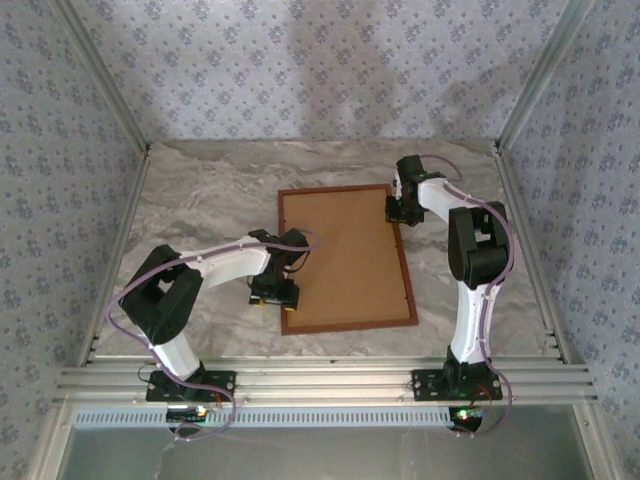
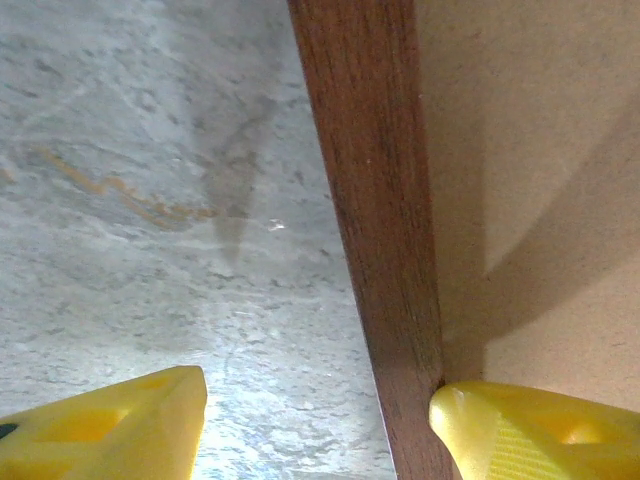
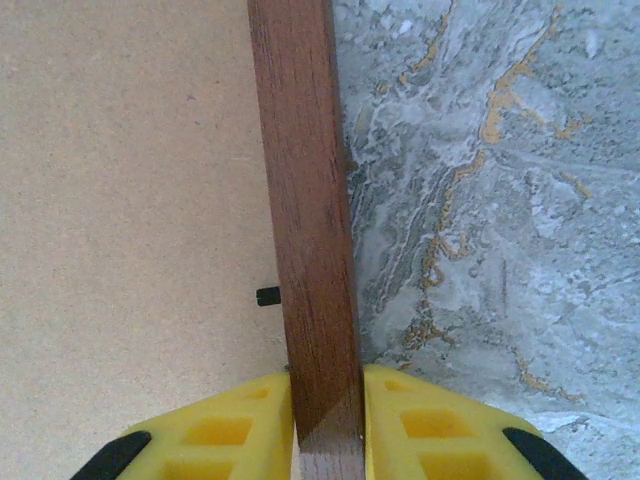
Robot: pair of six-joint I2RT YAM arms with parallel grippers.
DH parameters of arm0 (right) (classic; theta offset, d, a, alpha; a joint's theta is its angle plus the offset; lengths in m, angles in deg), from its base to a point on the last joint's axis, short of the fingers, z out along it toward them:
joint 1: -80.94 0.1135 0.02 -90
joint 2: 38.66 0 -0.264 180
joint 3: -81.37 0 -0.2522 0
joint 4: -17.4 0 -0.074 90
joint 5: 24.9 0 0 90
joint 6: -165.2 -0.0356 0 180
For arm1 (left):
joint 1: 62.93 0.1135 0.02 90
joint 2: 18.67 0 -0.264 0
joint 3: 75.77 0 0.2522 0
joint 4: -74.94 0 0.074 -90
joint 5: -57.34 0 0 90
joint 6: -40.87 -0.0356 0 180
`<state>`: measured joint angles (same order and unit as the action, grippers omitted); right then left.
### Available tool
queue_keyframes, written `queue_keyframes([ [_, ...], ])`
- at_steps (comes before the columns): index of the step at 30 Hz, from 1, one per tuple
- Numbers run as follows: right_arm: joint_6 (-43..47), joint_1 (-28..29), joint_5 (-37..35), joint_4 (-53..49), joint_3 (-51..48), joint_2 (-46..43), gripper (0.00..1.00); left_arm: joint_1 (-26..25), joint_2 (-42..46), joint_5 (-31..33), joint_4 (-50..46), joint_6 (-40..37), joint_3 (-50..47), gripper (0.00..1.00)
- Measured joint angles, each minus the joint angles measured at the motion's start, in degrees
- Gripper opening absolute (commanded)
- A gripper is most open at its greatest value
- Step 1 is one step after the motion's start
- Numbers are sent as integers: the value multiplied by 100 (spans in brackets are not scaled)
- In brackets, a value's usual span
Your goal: Put the photo into the frame
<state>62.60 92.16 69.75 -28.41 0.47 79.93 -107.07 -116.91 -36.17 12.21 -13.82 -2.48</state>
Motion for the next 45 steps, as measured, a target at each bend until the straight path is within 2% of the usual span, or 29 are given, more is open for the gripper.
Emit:
queue_keyframes([
  [8, -55, 0, -61, 160, -103, -50, 23, 46, 74, -212, 107, 35, -76, 67],
  [17, -258, -76, -127, 144, -415, -284, 23, 632, 101, -367, 74, -273, -109, 64],
  [25, -503, -140, -87, -118, -507, -396, 22, 1276, 68, 251, 122, -599, 94, 65],
  [33, -632, -140, -35, -142, -507, -396, 22, 1506, 94, 986, 155, -929, 343, 69],
  [40, -649, -151, -33, -142, -507, -396, 22, 1569, 551, 1019, 50, -1154, 369, 70],
  [45, -649, -151, -33, -142, -507, -396, 22, 1598, 621, 717, 120, -1174, 304, 70],
])
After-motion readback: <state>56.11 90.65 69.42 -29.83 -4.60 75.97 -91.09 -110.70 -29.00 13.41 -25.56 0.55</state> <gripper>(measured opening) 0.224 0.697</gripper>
